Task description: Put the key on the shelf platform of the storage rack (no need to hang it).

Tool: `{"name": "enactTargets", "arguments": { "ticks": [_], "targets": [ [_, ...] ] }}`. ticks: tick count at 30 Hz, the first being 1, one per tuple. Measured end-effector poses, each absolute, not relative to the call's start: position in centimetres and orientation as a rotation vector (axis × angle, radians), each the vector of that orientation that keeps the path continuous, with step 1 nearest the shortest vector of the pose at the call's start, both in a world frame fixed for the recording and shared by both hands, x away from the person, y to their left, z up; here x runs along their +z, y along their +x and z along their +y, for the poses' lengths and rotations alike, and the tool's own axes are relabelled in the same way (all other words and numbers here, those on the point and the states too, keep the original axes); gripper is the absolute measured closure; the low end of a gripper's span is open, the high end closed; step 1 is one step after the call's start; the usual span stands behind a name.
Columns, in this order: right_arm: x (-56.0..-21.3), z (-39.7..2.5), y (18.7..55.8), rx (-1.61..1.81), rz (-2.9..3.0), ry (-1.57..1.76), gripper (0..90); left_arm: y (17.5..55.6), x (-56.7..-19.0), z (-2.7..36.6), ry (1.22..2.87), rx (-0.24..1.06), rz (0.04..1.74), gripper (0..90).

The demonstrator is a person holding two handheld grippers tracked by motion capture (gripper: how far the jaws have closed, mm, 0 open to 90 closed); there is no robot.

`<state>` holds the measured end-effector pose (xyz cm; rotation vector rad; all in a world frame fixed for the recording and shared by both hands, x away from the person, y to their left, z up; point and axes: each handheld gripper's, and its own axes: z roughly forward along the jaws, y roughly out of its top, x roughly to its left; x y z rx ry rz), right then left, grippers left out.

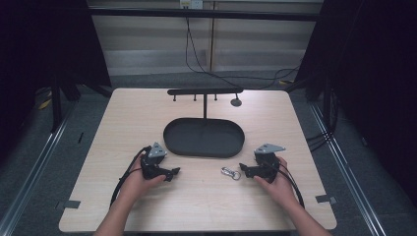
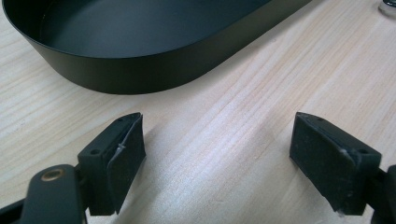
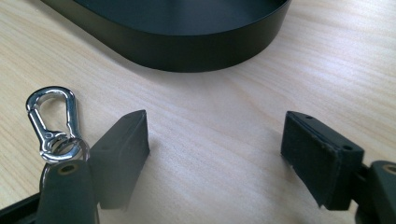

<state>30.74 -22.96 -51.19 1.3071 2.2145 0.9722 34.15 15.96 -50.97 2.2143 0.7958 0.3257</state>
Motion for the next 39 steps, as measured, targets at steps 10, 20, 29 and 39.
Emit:
{"name": "enactTargets", "arguments": {
  "ticks": [10,20,29,39],
  "targets": [
    [-50.3,-22.2,31.2,0.867,2.317,1.340,20.8,34.1,-51.0,15.9,2.214,0.324,0.796,17.3],
    [-48.2,-22.1,31.3,0.829,2.435,1.381,27.1,34.1,-51.0,15.9,2.210,0.324,0.797,17.0],
    [-46.8,-21.4,31.2,0.819,2.513,1.347,29.4,34.1,-51.0,15.9,2.210,0.324,0.797,17.0],
    [-45.8,-19.5,31.1,0.783,2.637,1.258,33.3,34.1,-51.0,15.9,2.214,0.322,0.795,16.8]
  ]
}}
